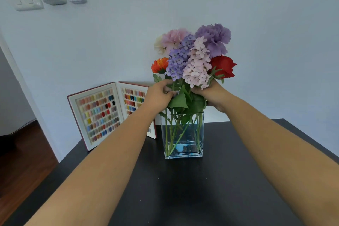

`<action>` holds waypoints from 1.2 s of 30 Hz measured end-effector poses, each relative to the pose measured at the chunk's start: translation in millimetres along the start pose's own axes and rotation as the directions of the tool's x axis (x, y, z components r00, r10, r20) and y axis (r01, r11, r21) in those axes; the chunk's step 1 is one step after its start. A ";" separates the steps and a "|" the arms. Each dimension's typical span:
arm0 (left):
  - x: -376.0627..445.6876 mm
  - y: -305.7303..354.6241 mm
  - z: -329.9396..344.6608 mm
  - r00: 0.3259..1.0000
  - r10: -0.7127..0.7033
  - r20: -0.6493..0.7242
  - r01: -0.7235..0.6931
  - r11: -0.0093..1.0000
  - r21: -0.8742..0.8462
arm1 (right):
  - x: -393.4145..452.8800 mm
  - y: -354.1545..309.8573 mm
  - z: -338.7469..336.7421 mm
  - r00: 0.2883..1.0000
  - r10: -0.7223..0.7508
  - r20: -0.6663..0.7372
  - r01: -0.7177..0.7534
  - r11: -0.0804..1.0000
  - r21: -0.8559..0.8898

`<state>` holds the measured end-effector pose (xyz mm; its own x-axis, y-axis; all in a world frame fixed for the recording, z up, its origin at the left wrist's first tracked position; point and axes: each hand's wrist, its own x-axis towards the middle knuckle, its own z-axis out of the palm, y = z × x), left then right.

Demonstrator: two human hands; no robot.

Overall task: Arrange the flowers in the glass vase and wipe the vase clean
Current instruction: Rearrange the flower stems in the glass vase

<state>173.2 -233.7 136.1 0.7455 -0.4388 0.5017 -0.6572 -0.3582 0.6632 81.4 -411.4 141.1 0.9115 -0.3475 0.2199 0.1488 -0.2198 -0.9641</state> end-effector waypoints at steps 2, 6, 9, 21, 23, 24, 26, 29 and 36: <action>-5.4 -0.8 -4.8 1.000 0.004 -0.001 -0.004 1.000 -0.012 | -5.5 3.9 -2.3 1.000 0.001 -0.014 -0.001 1.000 -0.005; -25.0 -4.7 -12.9 0.998 0.026 -0.055 -0.028 0.999 -0.039 | -17.7 14.8 -13.3 0.988 0.117 -0.099 -0.117 0.993 0.007; -40.6 -8.5 -17.1 0.991 0.062 -0.122 -0.070 0.996 -0.064 | -33.9 26.1 -20.4 0.986 0.134 -0.096 -0.122 0.985 0.124; -18.6 4.7 -7.7 0.997 -0.058 -0.056 0.051 0.992 -0.116 | -42.5 26.3 -10.9 0.944 0.008 -0.329 0.049 0.985 0.164; -13.8 4.3 -4.8 0.994 -0.098 -0.039 0.091 0.985 -0.146 | -39.6 25.8 -8.6 0.944 0.004 -0.330 0.045 0.989 0.141; -11.7 3.3 -3.4 0.993 -0.118 -0.028 0.113 0.982 -0.152 | -38.3 25.7 -7.7 0.943 0.002 -0.334 0.044 0.990 0.132; -9.1 1.5 -1.1 0.990 -0.142 -0.004 0.140 0.979 -0.149 | -36.4 24.4 -6.5 0.943 0.015 -0.334 0.024 0.993 0.112; -7.4 0.6 0.2 0.994 -0.107 -0.013 0.105 0.991 -0.088 | -35.4 22.0 -4.8 0.946 0.030 -0.324 0.002 0.995 0.099; -11.0 -2.4 -8.6 0.987 -0.092 -0.135 0.100 0.993 0.055 | -39.1 28.4 -7.0 0.923 0.008 -0.386 0.034 0.994 0.102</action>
<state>167.5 -220.9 133.8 0.8111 -0.2886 0.5087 -0.5841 -0.4452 0.6787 47.2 -410.4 106.2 0.6942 -0.6740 0.2526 0.2180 -0.1375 -0.9662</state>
